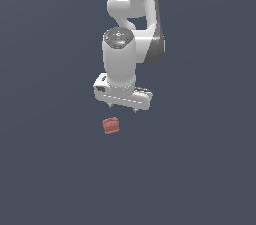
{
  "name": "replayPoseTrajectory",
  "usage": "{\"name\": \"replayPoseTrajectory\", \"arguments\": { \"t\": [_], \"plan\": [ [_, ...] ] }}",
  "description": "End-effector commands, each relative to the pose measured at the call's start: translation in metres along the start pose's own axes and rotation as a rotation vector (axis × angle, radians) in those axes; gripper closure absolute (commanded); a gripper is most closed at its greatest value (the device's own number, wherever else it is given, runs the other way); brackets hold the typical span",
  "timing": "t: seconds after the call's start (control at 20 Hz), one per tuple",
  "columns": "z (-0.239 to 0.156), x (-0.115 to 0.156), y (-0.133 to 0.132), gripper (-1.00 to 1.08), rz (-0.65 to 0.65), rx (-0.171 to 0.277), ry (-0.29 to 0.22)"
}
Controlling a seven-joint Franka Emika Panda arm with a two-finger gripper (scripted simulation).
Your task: Pick up the object and move it to a goal position.
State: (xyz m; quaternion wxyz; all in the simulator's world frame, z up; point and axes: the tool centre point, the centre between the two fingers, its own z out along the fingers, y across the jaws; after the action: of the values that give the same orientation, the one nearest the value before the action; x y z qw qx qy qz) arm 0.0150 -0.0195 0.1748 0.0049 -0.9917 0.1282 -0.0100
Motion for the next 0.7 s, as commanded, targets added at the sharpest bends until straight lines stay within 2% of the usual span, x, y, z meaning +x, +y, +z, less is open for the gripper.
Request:
{"name": "replayPoseTrajectory", "arguments": {
  "t": [0.0,0.65],
  "plan": [
    [0.005,0.002,0.004,-0.92,0.075,0.001,-0.003],
    [0.033,0.012,0.023,-0.92,0.480,-0.001,-0.014]
  ]
}}
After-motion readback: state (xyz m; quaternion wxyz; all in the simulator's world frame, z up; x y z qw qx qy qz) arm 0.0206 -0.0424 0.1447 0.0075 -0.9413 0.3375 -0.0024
